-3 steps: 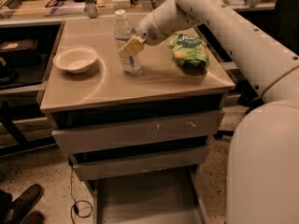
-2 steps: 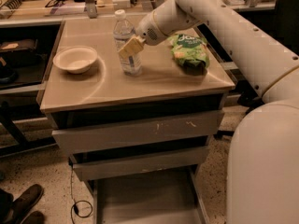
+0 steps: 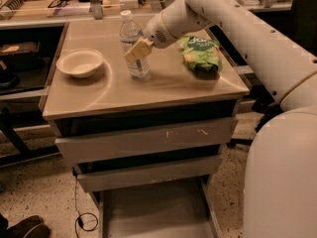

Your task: Place blue plastic bottle into bottom drawer

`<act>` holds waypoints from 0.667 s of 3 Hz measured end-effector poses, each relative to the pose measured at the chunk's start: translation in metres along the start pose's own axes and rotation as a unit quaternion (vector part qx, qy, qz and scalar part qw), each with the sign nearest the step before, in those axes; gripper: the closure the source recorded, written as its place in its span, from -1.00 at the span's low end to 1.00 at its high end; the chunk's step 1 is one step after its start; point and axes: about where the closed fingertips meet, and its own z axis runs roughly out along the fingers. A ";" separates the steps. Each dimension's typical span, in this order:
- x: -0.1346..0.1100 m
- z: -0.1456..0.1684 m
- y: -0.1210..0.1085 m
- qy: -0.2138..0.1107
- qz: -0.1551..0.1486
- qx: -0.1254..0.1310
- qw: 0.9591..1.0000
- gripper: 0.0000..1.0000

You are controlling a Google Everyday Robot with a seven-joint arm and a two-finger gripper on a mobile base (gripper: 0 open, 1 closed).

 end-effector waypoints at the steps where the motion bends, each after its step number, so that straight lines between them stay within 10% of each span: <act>1: -0.004 -0.020 0.006 -0.004 0.006 0.020 1.000 1.00; 2: -0.004 -0.071 0.042 -0.003 0.034 0.057 0.998 1.00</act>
Offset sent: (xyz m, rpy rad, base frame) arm -0.1542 -0.0737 0.0176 -0.0594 0.0827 -0.2363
